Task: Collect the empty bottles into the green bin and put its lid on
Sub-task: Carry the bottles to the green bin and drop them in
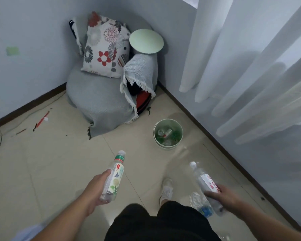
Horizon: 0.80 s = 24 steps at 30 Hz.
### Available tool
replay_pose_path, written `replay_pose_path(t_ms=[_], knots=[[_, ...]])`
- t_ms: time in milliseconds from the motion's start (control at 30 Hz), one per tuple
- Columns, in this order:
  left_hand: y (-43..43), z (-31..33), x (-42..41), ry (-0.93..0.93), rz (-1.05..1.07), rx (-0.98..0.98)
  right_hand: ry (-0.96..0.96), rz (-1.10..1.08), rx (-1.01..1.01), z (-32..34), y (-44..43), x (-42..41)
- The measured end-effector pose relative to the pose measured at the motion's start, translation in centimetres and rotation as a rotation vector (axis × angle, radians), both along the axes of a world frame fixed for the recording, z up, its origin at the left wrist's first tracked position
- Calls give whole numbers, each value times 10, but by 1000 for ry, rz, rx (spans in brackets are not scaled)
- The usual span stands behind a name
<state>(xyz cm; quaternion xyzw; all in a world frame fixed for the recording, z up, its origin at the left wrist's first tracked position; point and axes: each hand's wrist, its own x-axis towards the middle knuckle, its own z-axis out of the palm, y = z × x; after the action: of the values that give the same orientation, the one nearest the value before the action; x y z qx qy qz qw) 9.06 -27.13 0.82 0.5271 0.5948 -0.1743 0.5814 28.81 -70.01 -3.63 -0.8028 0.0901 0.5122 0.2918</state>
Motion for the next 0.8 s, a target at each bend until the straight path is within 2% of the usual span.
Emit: replay_pose_path(t_ms=[133,333,500,600,800], knots=[[25,-11,41,92,31,-60,-91,44,53,18,62,86],[79,-32,124,174,-43,-126,-175,-140,160,23,133,171],[127,-64,226,278,-228,-168,-134,-355,135,3,169,191],[149,-86,293,336,-381,-189,-99,-536,50,-20,184,190],[152,-143,399,323,-742,-139,43,-795,-31,-77,207,187]])
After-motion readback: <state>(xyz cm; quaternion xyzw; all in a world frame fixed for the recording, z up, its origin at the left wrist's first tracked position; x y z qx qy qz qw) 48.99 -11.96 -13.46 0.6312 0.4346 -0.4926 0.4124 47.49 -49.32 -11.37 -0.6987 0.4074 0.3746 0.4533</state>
